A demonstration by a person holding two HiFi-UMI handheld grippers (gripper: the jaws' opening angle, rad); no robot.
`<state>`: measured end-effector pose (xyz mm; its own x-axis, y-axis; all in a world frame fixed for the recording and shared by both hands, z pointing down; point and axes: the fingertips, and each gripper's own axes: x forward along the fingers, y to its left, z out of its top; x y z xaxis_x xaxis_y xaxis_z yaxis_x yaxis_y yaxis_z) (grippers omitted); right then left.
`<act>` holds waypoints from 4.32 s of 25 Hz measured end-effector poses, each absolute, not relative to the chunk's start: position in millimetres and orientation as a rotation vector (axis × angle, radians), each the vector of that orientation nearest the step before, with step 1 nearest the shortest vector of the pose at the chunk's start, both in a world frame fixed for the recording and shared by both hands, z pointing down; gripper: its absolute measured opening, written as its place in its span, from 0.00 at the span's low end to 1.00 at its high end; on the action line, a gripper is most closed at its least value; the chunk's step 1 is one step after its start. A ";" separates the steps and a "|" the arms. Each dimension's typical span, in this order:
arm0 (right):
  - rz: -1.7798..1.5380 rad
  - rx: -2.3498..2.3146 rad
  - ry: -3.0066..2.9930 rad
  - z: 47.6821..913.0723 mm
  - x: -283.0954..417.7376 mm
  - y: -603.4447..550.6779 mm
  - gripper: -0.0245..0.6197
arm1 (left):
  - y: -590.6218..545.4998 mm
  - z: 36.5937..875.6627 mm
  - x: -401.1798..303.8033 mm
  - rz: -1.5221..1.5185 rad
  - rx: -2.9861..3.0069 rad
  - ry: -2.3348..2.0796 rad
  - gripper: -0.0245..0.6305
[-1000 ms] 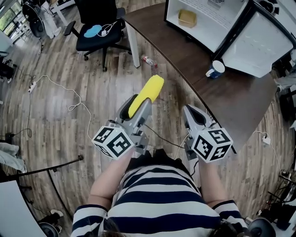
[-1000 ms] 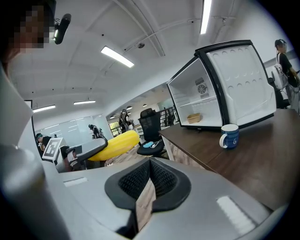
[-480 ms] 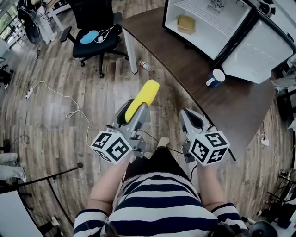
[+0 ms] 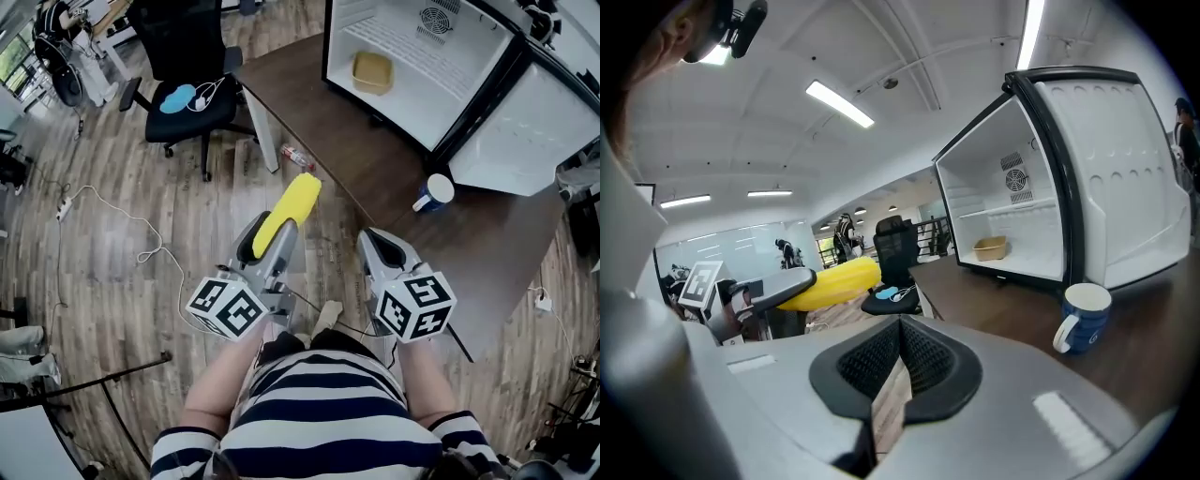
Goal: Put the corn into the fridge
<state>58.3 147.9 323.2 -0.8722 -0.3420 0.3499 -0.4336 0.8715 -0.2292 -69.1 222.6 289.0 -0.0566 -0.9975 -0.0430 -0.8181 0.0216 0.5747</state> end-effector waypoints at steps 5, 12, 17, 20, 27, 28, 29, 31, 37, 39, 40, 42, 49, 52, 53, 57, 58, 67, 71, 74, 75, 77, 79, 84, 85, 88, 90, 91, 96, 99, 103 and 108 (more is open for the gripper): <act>0.461 0.576 -2.749 325.1 55.7 111.0 0.03 | 177.9 290.7 -66.9 -0.642 1.868 -1.909 0.04; 0.522 0.546 -2.756 331.1 53.6 76.9 0.03 | 121.9 300.9 -55.9 -0.591 1.880 -1.861 0.04; 0.541 0.542 -2.753 337.0 47.2 59.5 0.03 | 88.6 302.4 -56.3 -0.554 1.908 -1.837 0.04; 0.559 0.552 -2.746 339.1 41.4 48.4 0.03 | 70.5 302.1 -61.3 -0.542 1.930 -1.824 0.04; 0.610 0.627 -2.737 339.4 19.3 20.0 0.03 | 25.4 308.8 -90.8 -0.473 2.014 -1.787 0.04; 0.618 0.658 -2.733 339.3 17.3 13.6 0.03 | 16.7 309.5 -93.6 -0.462 2.030 -1.767 0.04; 0.630 0.687 -2.729 339.2 14.6 7.5 0.03 | 8.0 309.5 -96.0 -0.451 2.047 -1.744 0.04; 0.650 0.733 -2.716 341.0 6.8 -3.6 0.03 | -9.0 309.9 -100.7 -0.425 2.083 -1.700 0.04; 0.699 0.870 -2.664 348.9 -19.1 -36.3 0.03 | -60.5 316.3 -115.9 -0.361 2.168 -1.574 0.04; 0.702 0.922 -2.647 350.4 -25.9 -46.6 0.03 | -76.8 318.1 -119.7 -0.343 2.199 -1.536 0.04; 0.705 0.946 -2.638 351.5 -28.8 -50.8 0.03 | -83.6 319.4 -121.4 -0.335 2.210 -1.518 0.04; 0.714 1.000 -2.618 353.4 -32.4 -57.6 0.03 | -95.5 321.8 -122.5 -0.320 2.232 -1.476 0.04; 0.751 1.181 -2.540 368.1 -39.2 -81.1 0.03 | -136.1 329.5 -121.7 -0.275 2.317 -1.348 0.04; 0.779 1.251 -2.497 376.7 -38.8 -87.0 0.03 | -151.8 332.7 -119.5 -0.262 2.346 -1.303 0.04; 0.786 1.271 -2.484 378.9 -38.4 -89.3 0.03 | -157.0 333.2 -118.5 -0.259 2.357 -1.292 0.04; 0.803 1.347 -2.442 382.7 -36.2 -94.6 0.03 | -173.7 332.9 -113.6 -0.252 2.403 -1.264 0.04; 0.807 1.361 -2.435 383.8 -35.2 -95.3 0.03 | -177.5 333.7 -112.3 -0.252 2.408 -1.263 0.04; 0.833 1.361 -2.438 392.4 -23.7 -123.7 0.03 | -214.2 344.7 -99.0 -0.287 2.366 -1.355 0.04; 0.841 1.342 -2.444 396.6 -24.2 -137.8 0.03 | -227.3 346.7 -94.2 -0.278 2.383 -1.412 0.04; 0.847 1.330 -2.443 401.6 -23.9 -144.5 0.03 | -236.7 351.6 -91.4 -0.284 2.378 -1.442 0.04; 0.852 1.328 -2.442 403.3 -23.7 -146.2 0.03 | -239.2 353.5 -90.5 -0.282 2.380 -1.450 0.04; 0.857 1.325 -2.442 406.0 -23.6 -149.3 0.03 | -243.6 356.3 -88.9 -0.276 2.385 -1.461 0.04; 0.858 1.319 -2.442 408.7 -24.4 -151.9 0.03 | -247.0 358.1 -87.9 -0.272 2.391 -1.469 0.04; 0.873 1.301 -2.440 417.2 -27.8 -153.3 0.03 | -250.0 360.5 -81.4 -0.270 2.415 -1.468 0.04; 0.876 1.299 -2.440 418.5 -28.2 -153.3 0.03 | -250.5 361.0 -79.8 -0.271 2.417 -1.464 0.04; 0.879 1.300 -2.439 422.1 -28.0 -154.8 0.03 | -252.1 363.9 -75.3 -0.268 2.428 -1.450 0.04; 0.883 1.305 -2.437 424.7 -27.0 -156.0 0.03 | -251.5 366.8 -73.4 -0.247 2.446 -1.441 0.04; 0.884 1.310 -2.435 425.8 -26.1 -156.7 0.03 | -250.9 368.1 -72.7 -0.233 2.456 -1.436 0.04; 0.838 1.362 -2.402 432.9 -18.7 -164.7 0.03 | -253.3 375.2 -67.3 -0.126 2.508 -1.392 0.04; 0.821 1.397 -2.380 436.9 -15.4 -169.3 0.03 | -255.8 381.8 -65.2 -0.045 2.528 -1.371 0.04; 0.834 1.422 -2.371 440.8 -14.7 -175.2 0.03 | -258.9 386.9 -65.8 0.026 2.544 -1.359 0.04; 0.796 1.465 -2.347 444.1 -11.9 -183.9 0.03 | -263.5 394.9 -65.0 0.101 2.566 -1.336 0.04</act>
<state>-11.9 -183.9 444.1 -0.4565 -0.7437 0.4884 -0.8874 0.3404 -0.3111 -65.0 -263.5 394.9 0.5780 -0.7972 0.1741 -0.8144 -0.5501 0.1850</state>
